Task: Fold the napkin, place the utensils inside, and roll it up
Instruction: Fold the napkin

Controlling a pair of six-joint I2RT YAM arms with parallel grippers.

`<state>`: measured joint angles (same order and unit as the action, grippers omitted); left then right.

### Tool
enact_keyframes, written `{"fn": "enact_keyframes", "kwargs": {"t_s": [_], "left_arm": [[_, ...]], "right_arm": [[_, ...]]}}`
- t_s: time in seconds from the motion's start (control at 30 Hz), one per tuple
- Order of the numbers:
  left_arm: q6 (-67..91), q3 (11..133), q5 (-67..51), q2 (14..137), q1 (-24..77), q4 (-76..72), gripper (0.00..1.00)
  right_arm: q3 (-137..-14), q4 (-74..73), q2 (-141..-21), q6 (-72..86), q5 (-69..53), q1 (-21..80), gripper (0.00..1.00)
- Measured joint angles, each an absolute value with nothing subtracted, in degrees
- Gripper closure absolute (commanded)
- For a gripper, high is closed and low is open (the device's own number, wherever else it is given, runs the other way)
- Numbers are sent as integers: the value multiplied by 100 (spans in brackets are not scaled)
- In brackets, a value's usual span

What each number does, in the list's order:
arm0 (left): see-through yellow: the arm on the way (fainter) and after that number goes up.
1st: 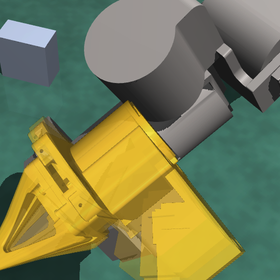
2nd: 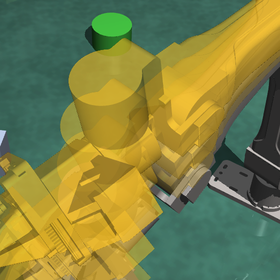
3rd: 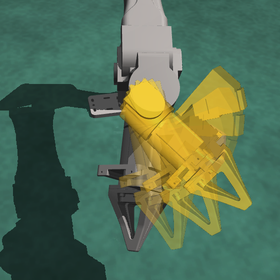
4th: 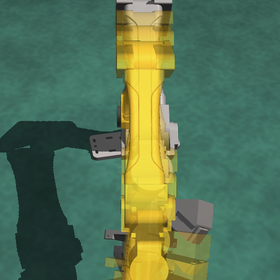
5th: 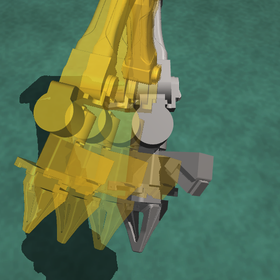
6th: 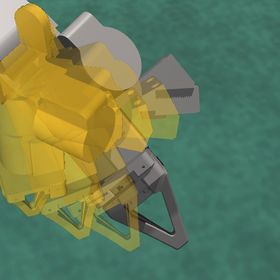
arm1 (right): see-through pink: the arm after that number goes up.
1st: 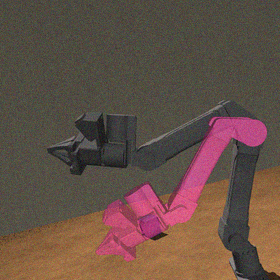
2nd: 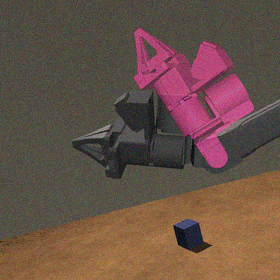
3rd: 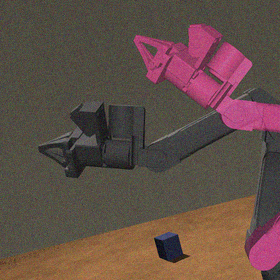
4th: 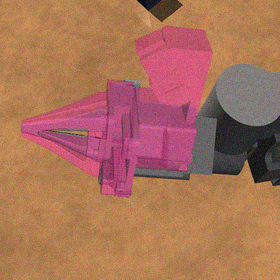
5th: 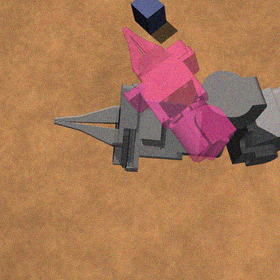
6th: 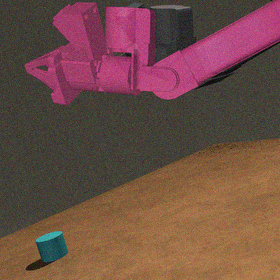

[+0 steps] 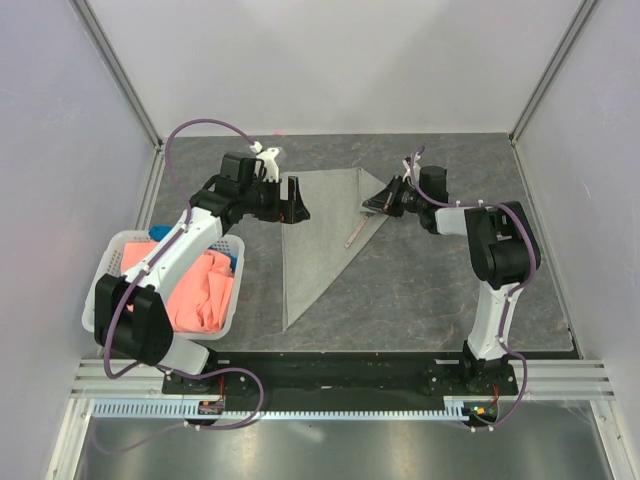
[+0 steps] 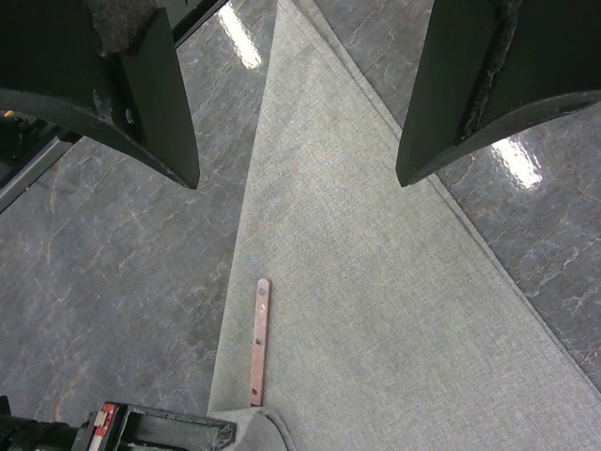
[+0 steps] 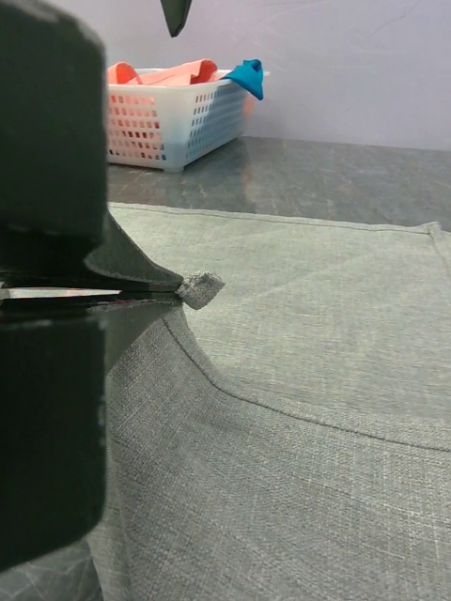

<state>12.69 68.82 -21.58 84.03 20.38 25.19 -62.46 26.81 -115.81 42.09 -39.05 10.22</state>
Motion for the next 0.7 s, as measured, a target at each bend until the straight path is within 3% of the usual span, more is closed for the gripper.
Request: {"fn": "enact_keyframes", "kwargs": {"t_s": [0.6, 0.67, 0.7], "left_arm": [[1271, 6882, -2265, 8383, 2038, 2521, 7], [1271, 6882, -2268, 8372, 2038, 2521, 7], [1271, 6882, -2268, 8366, 2038, 2521, 7]], "right_arm": [[-5688, 2703, -11472, 4165, -3874, 1225, 100], [-5660, 2705, -11472, 4165, -3874, 1258, 97], [-5653, 2707, -11472, 4165, -3872, 1271, 90]]}}
